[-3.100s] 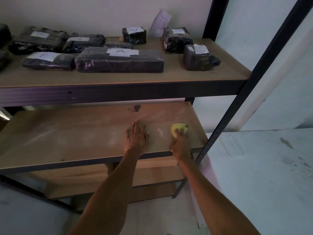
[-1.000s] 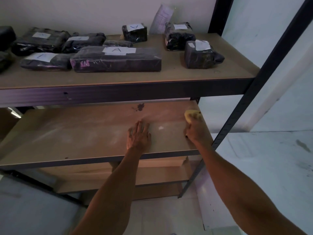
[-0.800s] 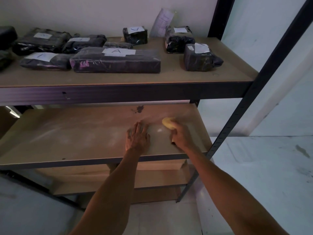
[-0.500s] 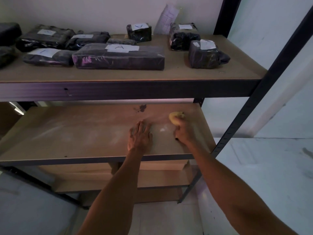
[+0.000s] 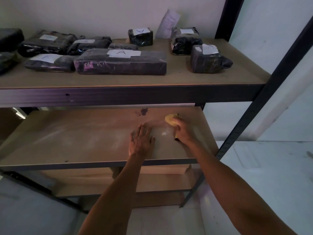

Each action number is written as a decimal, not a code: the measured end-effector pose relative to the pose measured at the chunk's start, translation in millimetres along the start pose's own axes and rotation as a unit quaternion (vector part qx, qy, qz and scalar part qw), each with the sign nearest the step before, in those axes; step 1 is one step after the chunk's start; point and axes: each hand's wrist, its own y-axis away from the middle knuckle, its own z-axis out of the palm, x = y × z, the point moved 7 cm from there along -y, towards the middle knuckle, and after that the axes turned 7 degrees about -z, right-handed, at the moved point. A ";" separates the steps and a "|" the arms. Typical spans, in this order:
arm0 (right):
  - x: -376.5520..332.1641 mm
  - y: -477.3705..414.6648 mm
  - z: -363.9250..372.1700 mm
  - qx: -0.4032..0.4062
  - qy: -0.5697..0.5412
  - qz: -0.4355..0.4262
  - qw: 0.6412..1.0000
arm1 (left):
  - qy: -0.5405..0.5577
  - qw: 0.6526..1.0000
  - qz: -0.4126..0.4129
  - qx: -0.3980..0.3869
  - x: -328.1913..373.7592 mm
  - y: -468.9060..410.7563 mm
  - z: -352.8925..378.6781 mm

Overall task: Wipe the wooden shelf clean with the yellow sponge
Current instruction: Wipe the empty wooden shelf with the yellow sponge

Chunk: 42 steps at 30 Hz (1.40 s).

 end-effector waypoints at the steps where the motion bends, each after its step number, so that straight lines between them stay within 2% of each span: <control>1: 3.9 -3.7 -17.7 0.041 0.024 -0.012 0.999 | -0.003 1.000 -0.002 0.002 -1.4 0.7 0.2; 2: 11.6 -6.0 -37.1 0.079 0.050 -0.006 0.996 | -0.007 1.000 -0.006 0.000 -2.2 1.1 0.8; 4: 36.7 -9.8 -64.0 0.098 0.108 0.060 0.988 | -0.012 1.000 -0.012 -0.006 -1.7 1.4 4.1; 6: 36.5 -15.5 -60.3 0.064 0.128 0.085 0.986 | -0.016 1.000 -0.017 -0.004 0.7 1.5 3.1; 11: 4.8 -28.0 29.7 -0.078 0.034 0.018 0.996 | -0.018 1.000 -0.010 -0.006 1.5 1.8 0.3; 12: -0.7 -28.8 32.1 -0.085 0.030 0.013 0.996 | -0.015 1.000 -0.007 -0.006 0.7 2.2 0.2; 15: 8.0 -39.9 -23.7 0.070 0.061 -0.004 0.996 | -0.012 1.000 -0.007 -0.005 1.2 1.3 -0.8; 17: 14.1 -41.7 -54.5 0.081 0.174 0.003 0.981 | -0.017 1.000 -0.013 -0.010 2.5 0.7 0.2; 19: 10.3 -43.6 -42.5 0.052 0.200 0.002 0.978 | -0.021 1.000 -0.016 -0.011 3.0 0.0 0.2; 22: -5.6 -47.3 26.4 -0.023 0.033 -0.025 0.999 | -0.026 1.000 -0.014 -0.011 3.8 -0.2 -0.6; 24: -18.9 -41.4 52.2 -0.114 0.027 -0.060 0.991 | -0.029 0.999 -0.011 -0.010 3.5 2.0 -0.5; 25: -21.2 -39.3 50.4 -0.130 0.028 -0.083 0.988 | -0.026 1.000 -0.009 -0.011 3.5 2.3 -1.0; 27: -15.5 -47.2 20.9 -0.054 0.055 -0.127 0.989 | -0.022 1.000 -0.009 -0.015 3.5 2.2 -1.4; 28: 1.1 -56.5 1.0 0.014 0.080 -0.119 0.990 | -0.023 1.000 -0.010 -0.016 3.8 2.1 -1.8; 30: 26.4 -65.3 -28.6 0.064 0.184 -0.064 0.979 | -0.021 1.000 -0.015 -0.017 4.1 2.3 -2.2; 31: 32.2 -66.4 -30.6 0.061 0.218 -0.040 0.973 | -0.018 1.000 -0.016 -0.016 4.4 2.4 -2.5; 32: 32.2 -67.4 -19.9 0.047 0.189 -0.028 0.981 | -0.016 1.000 -0.014 -0.015 4.9 2.3 -3.3; 35: 0.6 -63.4 48.6 -0.070 0.038 -0.083 0.993 | -0.028 0.999 -0.013 -0.020 5.6 1.8 -2.5; 37: -20.5 -56.4 63.9 -0.136 0.028 -0.111 0.984 | -0.031 0.999 -0.014 -0.021 4.5 2.8 -2.3; 39: -25.5 -59.9 45.6 -0.104 0.002 -0.108 0.989 | -0.023 1.000 -0.009 -0.015 4.5 3.1 -2.4; 41: -6.3 -72.8 16.3 -0.004 -0.010 -0.050 0.999 | -0.019 1.000 -0.005 -0.006 4.0 2.0 -2.6; 42: 5.1 -77.1 9.4 0.021 0.003 -0.022 1.000 | -0.019 1.000 -0.005 -0.002 3.8 1.6 -2.1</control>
